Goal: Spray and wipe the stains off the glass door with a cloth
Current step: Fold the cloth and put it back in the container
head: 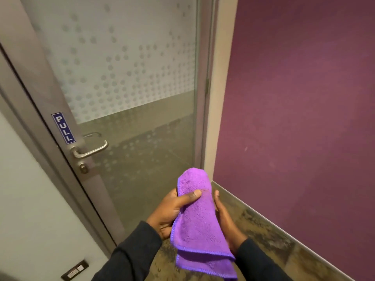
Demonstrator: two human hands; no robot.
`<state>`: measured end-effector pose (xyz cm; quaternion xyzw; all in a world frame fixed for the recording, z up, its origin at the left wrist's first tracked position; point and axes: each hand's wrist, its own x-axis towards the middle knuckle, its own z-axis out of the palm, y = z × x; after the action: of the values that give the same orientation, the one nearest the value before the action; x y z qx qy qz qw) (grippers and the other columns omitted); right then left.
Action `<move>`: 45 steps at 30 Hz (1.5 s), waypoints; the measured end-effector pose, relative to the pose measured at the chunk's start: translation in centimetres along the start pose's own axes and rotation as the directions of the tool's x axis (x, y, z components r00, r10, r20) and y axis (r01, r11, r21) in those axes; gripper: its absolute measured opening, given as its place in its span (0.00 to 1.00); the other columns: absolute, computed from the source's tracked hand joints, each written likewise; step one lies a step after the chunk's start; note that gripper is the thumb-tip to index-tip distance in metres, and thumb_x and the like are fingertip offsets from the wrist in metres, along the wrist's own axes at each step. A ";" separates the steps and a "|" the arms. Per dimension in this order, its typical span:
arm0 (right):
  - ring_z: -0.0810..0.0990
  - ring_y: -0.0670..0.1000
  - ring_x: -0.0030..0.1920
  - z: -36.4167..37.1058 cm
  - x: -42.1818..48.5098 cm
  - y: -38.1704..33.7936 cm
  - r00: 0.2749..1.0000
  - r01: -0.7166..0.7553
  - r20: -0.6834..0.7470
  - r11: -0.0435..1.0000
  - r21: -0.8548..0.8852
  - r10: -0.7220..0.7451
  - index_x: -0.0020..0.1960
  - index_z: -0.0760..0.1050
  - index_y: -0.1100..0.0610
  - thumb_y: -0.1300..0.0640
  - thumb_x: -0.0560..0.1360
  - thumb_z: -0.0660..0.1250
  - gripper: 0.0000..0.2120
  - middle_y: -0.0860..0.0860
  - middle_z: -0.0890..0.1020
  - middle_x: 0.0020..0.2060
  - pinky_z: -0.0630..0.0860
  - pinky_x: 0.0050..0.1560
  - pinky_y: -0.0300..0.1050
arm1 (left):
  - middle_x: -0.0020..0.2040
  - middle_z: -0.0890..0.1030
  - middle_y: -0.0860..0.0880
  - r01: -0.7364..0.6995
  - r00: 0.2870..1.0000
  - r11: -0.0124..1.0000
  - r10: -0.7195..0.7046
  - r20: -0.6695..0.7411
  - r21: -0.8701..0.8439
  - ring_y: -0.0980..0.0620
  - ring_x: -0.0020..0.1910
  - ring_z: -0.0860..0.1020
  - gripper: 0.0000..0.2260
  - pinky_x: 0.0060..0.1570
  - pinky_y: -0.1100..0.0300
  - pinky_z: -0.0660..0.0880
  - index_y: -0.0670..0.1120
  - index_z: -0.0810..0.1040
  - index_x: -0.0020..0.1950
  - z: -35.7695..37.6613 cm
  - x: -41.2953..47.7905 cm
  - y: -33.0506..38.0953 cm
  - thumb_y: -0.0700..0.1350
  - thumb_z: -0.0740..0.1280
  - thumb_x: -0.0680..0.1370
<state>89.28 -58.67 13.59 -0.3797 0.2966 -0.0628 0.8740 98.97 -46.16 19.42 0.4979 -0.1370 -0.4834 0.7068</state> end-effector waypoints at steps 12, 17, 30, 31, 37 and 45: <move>0.85 0.60 0.50 -5.2 -14.3 5.4 0.968 0.140 -0.220 0.986 0.091 -0.117 0.62 0.81 0.64 0.56 0.76 0.71 0.17 0.63 0.85 0.54 0.77 0.63 0.57 | 0.57 0.82 0.33 0.179 0.984 0.981 -0.179 0.000 0.082 0.36 0.52 0.82 0.18 0.54 0.42 0.80 0.35 0.77 0.63 -0.8 -5.6 -5.7 0.41 0.71 0.76; 0.83 0.56 0.40 -6.0 -18.9 11.8 0.852 0.127 -0.515 0.992 0.018 -0.099 0.55 0.79 0.64 0.60 0.78 0.70 0.09 0.60 0.85 0.42 0.80 0.49 0.51 | 0.46 0.83 0.36 0.313 0.950 0.931 -0.306 -0.069 0.189 0.43 0.38 0.82 0.18 0.45 0.50 0.79 0.30 0.76 0.63 -2.5 -8.4 -11.6 0.42 0.69 0.79; 0.73 0.54 0.69 -9.4 -38.6 22.7 0.674 -0.350 -0.571 0.478 -0.805 -0.468 0.76 0.68 0.55 0.53 0.75 0.73 0.32 0.55 0.75 0.70 0.68 0.70 0.44 | 0.65 0.77 0.42 -0.181 0.838 0.514 -0.366 0.405 0.838 0.52 0.53 0.76 0.24 0.50 0.68 0.75 0.46 0.77 0.64 5.1 -19.4 -21.8 0.37 0.78 0.70; 0.73 0.56 0.68 -9.8 -40.0 23.3 0.655 -0.415 -0.584 0.418 -0.808 -0.479 0.75 0.69 0.54 0.53 0.74 0.72 0.31 0.56 0.75 0.68 0.69 0.69 0.45 | 0.67 0.75 0.43 -0.293 0.829 0.422 -0.335 0.448 0.858 0.52 0.56 0.74 0.26 0.51 0.71 0.71 0.46 0.75 0.67 6.2 -20.0 -22.7 0.38 0.77 0.71; 0.78 0.56 0.57 -12.2 -50.3 27.5 0.423 -0.524 -0.636 0.398 -0.753 -0.646 0.61 0.80 0.53 0.58 0.71 0.69 0.18 0.54 0.81 0.53 0.70 0.53 0.43 | 0.66 0.71 0.46 -0.611 0.731 0.174 -0.251 0.635 0.772 0.46 0.65 0.74 0.26 0.56 0.68 0.64 0.47 0.73 0.72 12.6 -26.0 -27.1 0.41 0.73 0.74; 0.77 0.50 0.54 -14.5 -68.1 35.8 0.182 -0.369 -0.717 0.629 -0.684 -0.673 0.48 0.83 0.54 0.52 0.69 0.78 0.10 0.51 0.78 0.51 0.73 0.57 0.43 | 0.46 0.74 0.48 -0.717 0.557 0.303 -0.292 0.777 0.628 0.54 0.44 0.75 0.08 0.44 0.65 0.67 0.52 0.78 0.39 21.9 -37.0 -34.2 0.42 0.75 0.68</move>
<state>21.34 -19.76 12.75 -0.6033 0.7231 -0.2590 0.2145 47.18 -29.58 11.67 0.5020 -0.7592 -0.3577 0.2089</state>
